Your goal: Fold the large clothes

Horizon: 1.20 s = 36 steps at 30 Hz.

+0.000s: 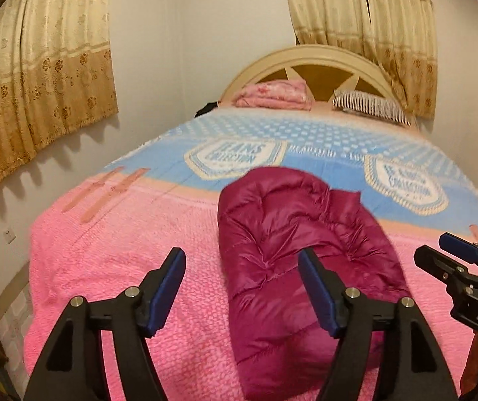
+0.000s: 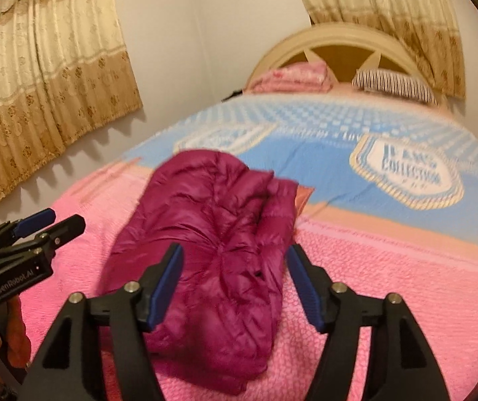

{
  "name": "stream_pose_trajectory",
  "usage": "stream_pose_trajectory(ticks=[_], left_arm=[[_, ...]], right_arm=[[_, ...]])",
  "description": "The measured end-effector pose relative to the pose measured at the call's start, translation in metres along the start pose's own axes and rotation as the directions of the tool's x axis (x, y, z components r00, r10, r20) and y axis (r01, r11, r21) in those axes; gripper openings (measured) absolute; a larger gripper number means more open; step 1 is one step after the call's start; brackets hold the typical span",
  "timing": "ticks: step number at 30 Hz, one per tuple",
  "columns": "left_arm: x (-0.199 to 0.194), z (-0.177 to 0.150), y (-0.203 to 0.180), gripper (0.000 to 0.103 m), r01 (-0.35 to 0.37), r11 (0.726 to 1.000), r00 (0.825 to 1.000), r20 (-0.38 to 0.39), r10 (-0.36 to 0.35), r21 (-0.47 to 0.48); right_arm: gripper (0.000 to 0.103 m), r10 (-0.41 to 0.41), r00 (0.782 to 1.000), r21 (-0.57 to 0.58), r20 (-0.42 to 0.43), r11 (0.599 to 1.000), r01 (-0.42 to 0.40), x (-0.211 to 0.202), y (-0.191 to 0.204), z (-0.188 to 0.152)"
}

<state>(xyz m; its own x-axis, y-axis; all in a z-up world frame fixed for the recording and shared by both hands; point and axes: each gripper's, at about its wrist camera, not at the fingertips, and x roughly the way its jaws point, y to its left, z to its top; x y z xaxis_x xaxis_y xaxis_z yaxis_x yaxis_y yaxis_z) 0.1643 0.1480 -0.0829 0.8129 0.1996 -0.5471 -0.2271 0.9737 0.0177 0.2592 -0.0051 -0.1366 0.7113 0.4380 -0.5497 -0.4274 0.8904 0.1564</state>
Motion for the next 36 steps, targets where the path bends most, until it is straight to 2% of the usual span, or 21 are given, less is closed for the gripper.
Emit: stream_pose_trajectory(ticks=[10, 23, 36], left_arm=[[-0.041, 0.009, 0.006, 0.072, 0.038, 0.999, 0.997, 0.065, -0.037, -0.014], [-0.046, 0.011, 0.008, 0.073, 0.053, 0.998, 0.996, 0.076, -0.051, -0.025], [-0.045, 0.010, 0.010, 0.073, 0.055, 0.998, 0.996, 0.073, -0.053, -0.028]], right_arm=[[0.074, -0.001, 0.996, -0.050, 0.091, 0.999, 0.006, -0.045, 0.027, 0.009], [0.075, -0.012, 0.993, -0.062, 0.118, 0.998, 0.020, -0.056, 0.034, 0.007], [0.081, -0.022, 0.990, -0.060, 0.136, 0.998, 0.031, -0.064, 0.035, 0.006]])
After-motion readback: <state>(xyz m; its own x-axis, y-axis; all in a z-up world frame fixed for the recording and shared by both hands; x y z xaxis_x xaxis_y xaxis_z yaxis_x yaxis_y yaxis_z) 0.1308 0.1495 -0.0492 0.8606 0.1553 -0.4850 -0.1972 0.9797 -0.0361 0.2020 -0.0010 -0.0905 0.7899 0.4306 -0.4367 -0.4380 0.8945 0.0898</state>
